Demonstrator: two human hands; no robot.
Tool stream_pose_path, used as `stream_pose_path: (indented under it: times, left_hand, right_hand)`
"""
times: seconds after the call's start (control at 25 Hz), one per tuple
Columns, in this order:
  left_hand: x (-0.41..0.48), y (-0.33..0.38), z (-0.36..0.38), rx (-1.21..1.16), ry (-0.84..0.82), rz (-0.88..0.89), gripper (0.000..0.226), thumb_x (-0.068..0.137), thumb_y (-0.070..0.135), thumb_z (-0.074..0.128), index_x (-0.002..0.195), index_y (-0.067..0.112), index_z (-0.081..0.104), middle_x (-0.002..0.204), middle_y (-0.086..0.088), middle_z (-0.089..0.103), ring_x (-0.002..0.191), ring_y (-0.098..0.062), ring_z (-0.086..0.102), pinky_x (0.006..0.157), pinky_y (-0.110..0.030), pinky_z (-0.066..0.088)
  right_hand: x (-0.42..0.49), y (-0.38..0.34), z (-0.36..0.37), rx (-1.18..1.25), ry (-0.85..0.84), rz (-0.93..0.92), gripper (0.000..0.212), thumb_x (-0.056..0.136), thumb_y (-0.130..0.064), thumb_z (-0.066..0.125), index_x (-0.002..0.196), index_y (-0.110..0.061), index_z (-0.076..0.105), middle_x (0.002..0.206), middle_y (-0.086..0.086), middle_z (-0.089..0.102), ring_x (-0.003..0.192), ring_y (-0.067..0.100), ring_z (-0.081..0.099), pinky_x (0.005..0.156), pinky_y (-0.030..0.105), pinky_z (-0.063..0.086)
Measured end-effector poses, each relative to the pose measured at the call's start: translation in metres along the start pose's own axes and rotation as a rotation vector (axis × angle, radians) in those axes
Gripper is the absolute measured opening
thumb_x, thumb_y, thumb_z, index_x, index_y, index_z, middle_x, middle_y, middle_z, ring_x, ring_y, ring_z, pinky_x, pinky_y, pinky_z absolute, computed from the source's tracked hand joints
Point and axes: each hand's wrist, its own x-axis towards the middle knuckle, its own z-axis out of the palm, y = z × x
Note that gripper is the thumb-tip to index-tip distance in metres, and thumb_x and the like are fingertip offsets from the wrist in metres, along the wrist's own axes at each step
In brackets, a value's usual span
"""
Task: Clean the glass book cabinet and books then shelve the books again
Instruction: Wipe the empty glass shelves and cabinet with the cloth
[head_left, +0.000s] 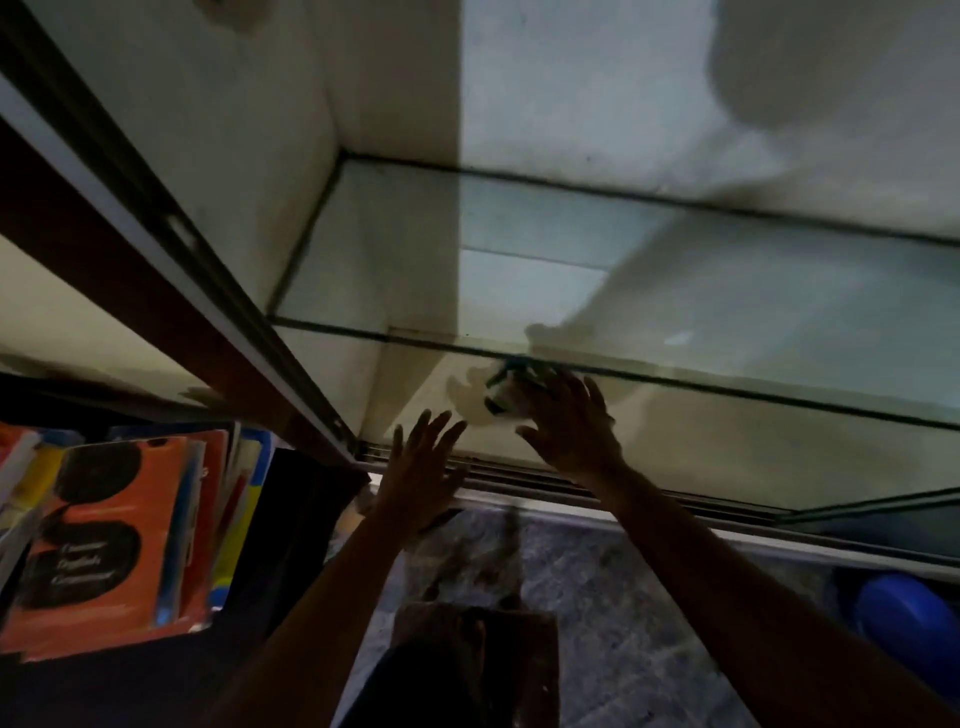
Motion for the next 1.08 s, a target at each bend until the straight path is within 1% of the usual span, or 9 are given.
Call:
stream_pose_path:
  times: [0.16, 0.36, 0.48, 0.64, 0.72, 0.8, 0.88, 0.96, 1.08]
  left_hand:
    - [0.002, -0.014, 0.041, -0.127, 0.108, 0.051, 0.059, 0.088, 0.049, 0.033, 0.136, 0.018, 0.047, 0.144, -0.010, 0.043, 0.138, -0.029, 0.028, 0.107, -0.056, 0.028]
    - [-0.036, -0.008, 0.068, -0.017, 0.361, 0.326, 0.055, 0.088, 0.045, 0.038, 0.128, 0.011, 0.056, 0.137, -0.016, 0.049, 0.131, -0.035, 0.040, 0.105, -0.049, 0.032]
    - [-0.102, 0.009, 0.080, 0.074, 0.134, 0.347, 0.056, 0.090, 0.051, 0.041, 0.138, 0.023, 0.043, 0.149, -0.004, 0.035, 0.139, -0.020, 0.029, 0.114, -0.039, 0.023]
    - [-0.177, 0.015, 0.100, 0.043, -0.245, 0.230, 0.050, 0.095, 0.033, 0.051, 0.142, 0.022, 0.035, 0.148, -0.001, 0.035, 0.133, -0.013, 0.035, 0.101, -0.011, 0.023]
    - [-0.196, 0.021, 0.125, 0.101, -0.295, 0.160, 0.053, 0.096, 0.042, 0.045, 0.144, 0.020, 0.033, 0.148, -0.001, 0.034, 0.131, -0.016, 0.038, 0.101, -0.015, 0.025]
    - [-0.212, 0.020, 0.172, 0.140, -0.278, 0.103, 0.073, 0.086, 0.061, 0.022, 0.142, 0.017, 0.038, 0.145, -0.004, 0.038, 0.130, -0.022, 0.040, 0.104, -0.027, 0.028]
    - [-0.228, 0.007, 0.237, 0.032, -0.155, 0.057, 0.082, 0.083, 0.063, 0.011, 0.130, 0.009, 0.052, 0.133, -0.009, 0.051, 0.124, -0.025, 0.050, 0.100, -0.032, 0.036]
    - [-0.250, -0.012, 0.305, -0.191, -0.046, -0.155, 0.065, 0.086, 0.051, 0.032, 0.128, 0.006, 0.054, 0.133, -0.012, 0.051, 0.126, -0.027, 0.049, 0.104, -0.032, 0.034]
    - [-0.275, -0.050, 0.383, -0.418, -0.052, -0.611, 0.062, 0.091, 0.034, 0.054, 0.143, 0.007, 0.034, 0.149, -0.016, 0.031, 0.137, -0.032, 0.029, 0.113, -0.039, 0.023]
  right_hand:
    - [-0.005, -0.005, 0.066, 0.147, 0.132, -0.029, 0.043, 0.087, -0.034, 0.042, 0.121, -0.016, 0.060, 0.123, 0.010, 0.061, 0.117, 0.028, 0.053, 0.098, 0.043, 0.045]
    - [-0.088, -0.016, 0.110, 0.456, 0.344, 0.010, 0.032, 0.085, -0.019, 0.057, 0.115, -0.015, 0.065, 0.117, 0.006, 0.062, 0.114, 0.023, 0.054, 0.100, 0.033, 0.041]
    - [-0.163, -0.031, 0.118, 0.478, 0.316, 0.035, 0.029, 0.088, -0.024, 0.056, 0.114, -0.019, 0.065, 0.114, 0.001, 0.064, 0.111, 0.018, 0.054, 0.097, 0.029, 0.040]
    - [-0.246, -0.047, 0.138, 0.621, 0.083, 0.246, 0.026, 0.090, -0.022, 0.060, 0.116, -0.021, 0.064, 0.116, -0.002, 0.061, 0.102, 0.009, 0.055, 0.083, 0.016, 0.038]
    - [-0.281, -0.053, 0.162, 0.709, 0.033, 0.370, 0.026, 0.090, -0.021, 0.061, 0.115, -0.018, 0.065, 0.116, 0.003, 0.063, 0.101, 0.014, 0.058, 0.077, 0.010, 0.036]
    - [-0.317, -0.052, 0.199, 0.748, -0.011, 0.471, 0.033, 0.088, -0.029, 0.058, 0.114, -0.011, 0.065, 0.119, 0.011, 0.063, 0.107, 0.015, 0.058, 0.080, 0.007, 0.036]
    - [-0.350, -0.040, 0.243, 0.707, -0.137, 0.576, 0.043, 0.087, -0.036, 0.052, 0.119, -0.009, 0.062, 0.128, 0.011, 0.058, 0.119, 0.016, 0.052, 0.093, 0.013, 0.031]
    - [-0.387, -0.025, 0.287, 0.648, -0.184, 0.794, 0.035, 0.093, -0.029, 0.054, 0.121, -0.009, 0.060, 0.131, 0.010, 0.056, 0.124, 0.021, 0.049, 0.102, 0.021, 0.028]
    - [-0.446, -0.013, 0.344, 0.618, -0.134, 1.148, 0.055, 0.087, -0.037, 0.061, 0.130, -0.003, 0.050, 0.132, 0.017, 0.052, 0.125, 0.032, 0.046, 0.105, 0.034, 0.032]
